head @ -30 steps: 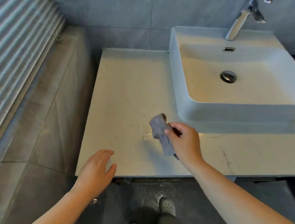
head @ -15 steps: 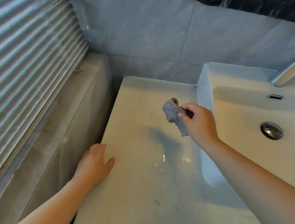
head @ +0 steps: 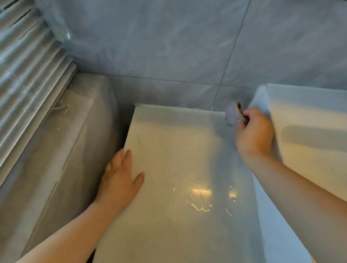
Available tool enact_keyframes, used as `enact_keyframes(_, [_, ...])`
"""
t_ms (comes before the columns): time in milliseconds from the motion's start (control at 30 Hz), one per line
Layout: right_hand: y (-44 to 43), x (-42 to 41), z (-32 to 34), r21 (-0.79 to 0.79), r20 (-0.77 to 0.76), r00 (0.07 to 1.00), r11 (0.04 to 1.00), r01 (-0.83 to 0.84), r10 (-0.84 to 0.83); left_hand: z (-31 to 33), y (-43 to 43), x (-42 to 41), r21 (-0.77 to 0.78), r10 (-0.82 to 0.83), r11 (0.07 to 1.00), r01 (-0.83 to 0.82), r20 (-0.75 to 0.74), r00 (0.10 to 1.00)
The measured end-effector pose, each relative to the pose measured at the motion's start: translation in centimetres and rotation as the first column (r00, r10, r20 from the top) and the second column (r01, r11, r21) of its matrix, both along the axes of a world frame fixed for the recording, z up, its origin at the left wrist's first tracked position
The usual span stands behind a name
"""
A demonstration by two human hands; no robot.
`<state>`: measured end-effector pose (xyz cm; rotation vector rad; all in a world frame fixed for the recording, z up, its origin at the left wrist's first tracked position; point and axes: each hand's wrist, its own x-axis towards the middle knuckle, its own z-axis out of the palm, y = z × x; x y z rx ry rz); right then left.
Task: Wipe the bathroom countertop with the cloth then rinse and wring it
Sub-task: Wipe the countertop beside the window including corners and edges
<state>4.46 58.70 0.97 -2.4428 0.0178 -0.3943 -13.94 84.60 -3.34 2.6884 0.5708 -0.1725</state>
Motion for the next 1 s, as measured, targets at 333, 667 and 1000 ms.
enact_keyframes(333, [1.4,4.3,-5.0,-0.239,0.009,0.998,0.969,0.059,-0.058,-3.4,1.0,3.2,0.012,-0.047,0.999,0.046,0.113,0.992])
enact_keyframes(667, [1.4,2.7,-6.8,0.01,-0.009,0.999,0.999,-0.035,0.035,-3.6,1.1,3.0,-0.007,-0.053,0.998,0.054,0.148,0.988])
enact_keyframes(1000, [3.0,-4.4,-4.2,0.22,-0.145,0.966,0.959,-0.179,0.214,-3.2,0.9,3.1,-0.038,-0.031,0.999,0.037,0.143,0.989])
